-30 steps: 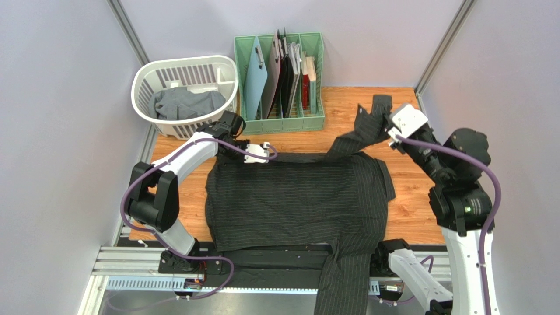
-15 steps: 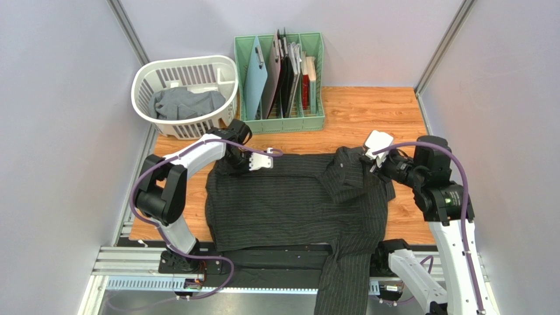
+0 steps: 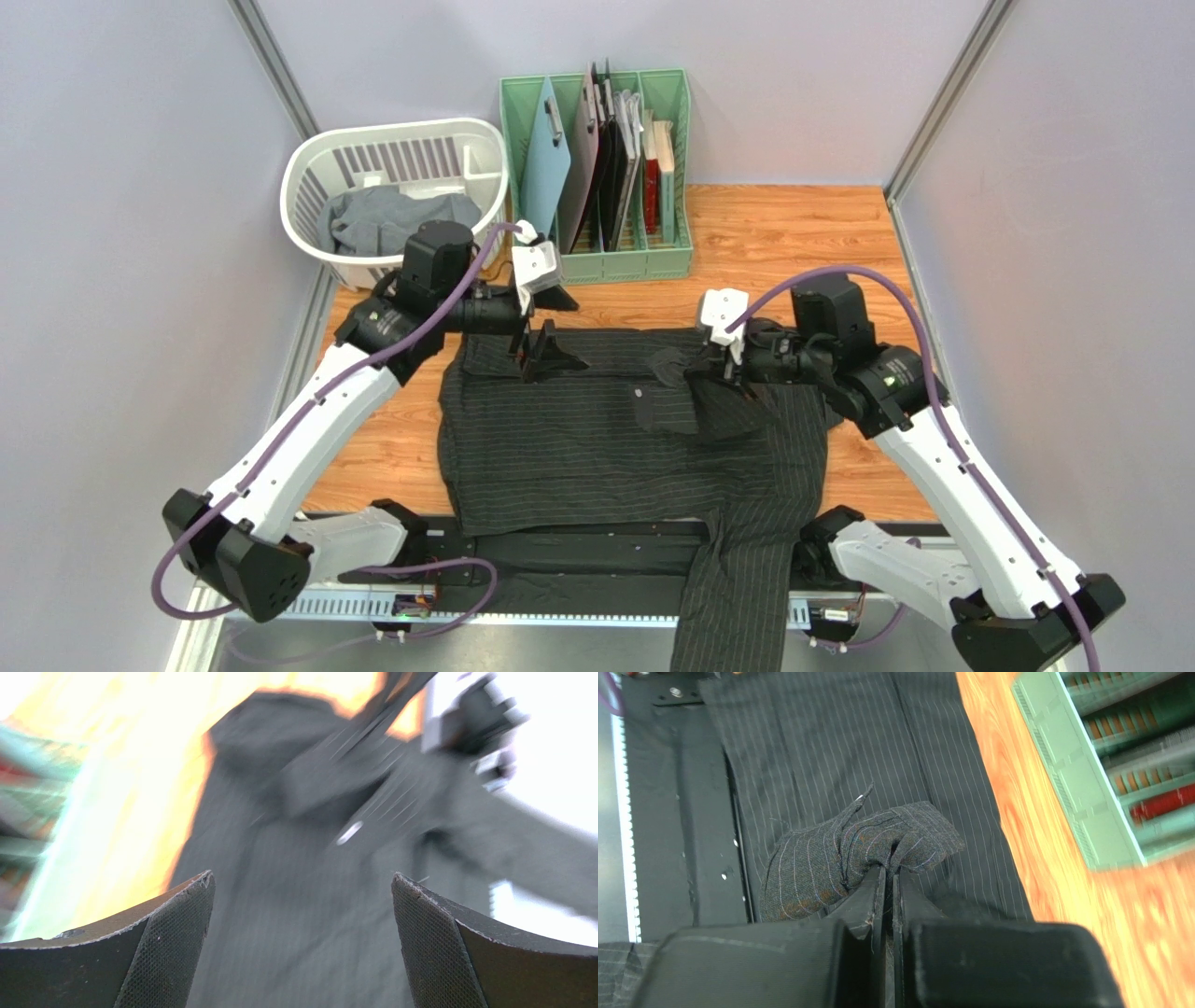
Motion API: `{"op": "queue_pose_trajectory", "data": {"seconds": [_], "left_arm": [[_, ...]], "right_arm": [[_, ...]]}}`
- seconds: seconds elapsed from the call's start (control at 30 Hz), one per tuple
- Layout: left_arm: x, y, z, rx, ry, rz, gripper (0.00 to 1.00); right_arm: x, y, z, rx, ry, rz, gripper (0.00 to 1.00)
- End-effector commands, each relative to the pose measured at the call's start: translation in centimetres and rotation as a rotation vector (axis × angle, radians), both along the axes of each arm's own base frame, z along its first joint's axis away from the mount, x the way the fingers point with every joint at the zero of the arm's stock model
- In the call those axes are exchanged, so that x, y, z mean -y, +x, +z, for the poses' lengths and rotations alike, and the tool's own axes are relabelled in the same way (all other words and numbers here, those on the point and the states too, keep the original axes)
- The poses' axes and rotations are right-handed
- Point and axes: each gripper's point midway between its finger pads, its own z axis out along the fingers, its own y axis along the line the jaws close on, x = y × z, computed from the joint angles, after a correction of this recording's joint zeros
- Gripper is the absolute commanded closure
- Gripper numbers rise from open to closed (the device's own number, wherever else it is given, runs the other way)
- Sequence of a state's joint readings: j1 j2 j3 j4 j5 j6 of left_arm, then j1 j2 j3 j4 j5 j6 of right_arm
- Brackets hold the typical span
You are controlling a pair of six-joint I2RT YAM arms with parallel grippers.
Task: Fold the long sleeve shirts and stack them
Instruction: Fold the shirt
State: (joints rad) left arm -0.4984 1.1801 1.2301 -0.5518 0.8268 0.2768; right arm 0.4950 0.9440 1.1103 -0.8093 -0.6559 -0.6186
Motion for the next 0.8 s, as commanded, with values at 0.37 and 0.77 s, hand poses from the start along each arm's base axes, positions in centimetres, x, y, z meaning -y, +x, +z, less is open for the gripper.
{"op": "queue_pose_trajectory", "data": {"seconds": [0.37,0.77], "left_arm": [[6.8,-5.2,-2.7,-0.363,-0.152,-0.157,0.01],[7.4,-7.6,-4.4,-0.485,-0.103,-0.256,1.00]], "right_arm": [[-6.1,-1.1,3.7,0.082,0.115,0.117,1.00],[-6.2,-0.7,3.6,0.093,0.094,0.076,0.90]]}}
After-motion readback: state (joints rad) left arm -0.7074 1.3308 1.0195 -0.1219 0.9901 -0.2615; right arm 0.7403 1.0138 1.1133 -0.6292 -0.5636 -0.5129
